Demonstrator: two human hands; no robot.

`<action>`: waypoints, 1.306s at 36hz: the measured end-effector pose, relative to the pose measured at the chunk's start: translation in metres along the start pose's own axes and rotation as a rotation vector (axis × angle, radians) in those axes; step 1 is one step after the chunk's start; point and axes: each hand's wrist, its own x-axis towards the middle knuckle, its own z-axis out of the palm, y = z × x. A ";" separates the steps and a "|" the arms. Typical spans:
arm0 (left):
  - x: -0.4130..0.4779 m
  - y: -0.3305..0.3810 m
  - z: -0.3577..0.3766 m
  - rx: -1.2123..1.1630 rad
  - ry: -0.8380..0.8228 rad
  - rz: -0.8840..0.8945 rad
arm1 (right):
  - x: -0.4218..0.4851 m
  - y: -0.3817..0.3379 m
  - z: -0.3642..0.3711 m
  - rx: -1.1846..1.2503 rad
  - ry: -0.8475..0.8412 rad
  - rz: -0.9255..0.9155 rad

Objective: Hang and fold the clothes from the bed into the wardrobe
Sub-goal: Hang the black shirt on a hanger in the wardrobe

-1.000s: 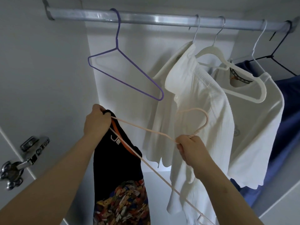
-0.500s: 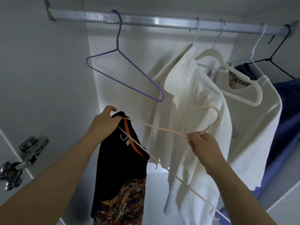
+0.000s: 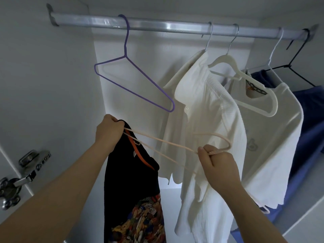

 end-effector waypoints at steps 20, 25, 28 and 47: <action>-0.044 0.005 0.021 0.227 -0.146 0.420 | 0.002 0.002 0.011 0.405 -0.193 0.437; -0.032 0.003 0.010 0.063 -0.194 0.260 | 0.009 0.001 0.002 0.367 -0.162 0.385; -0.020 0.003 -0.003 -0.005 -0.108 0.138 | 0.009 0.004 -0.005 0.457 -0.158 0.445; -0.010 0.020 -0.027 -0.108 -0.147 -0.028 | -0.017 0.015 0.012 0.515 -0.052 0.301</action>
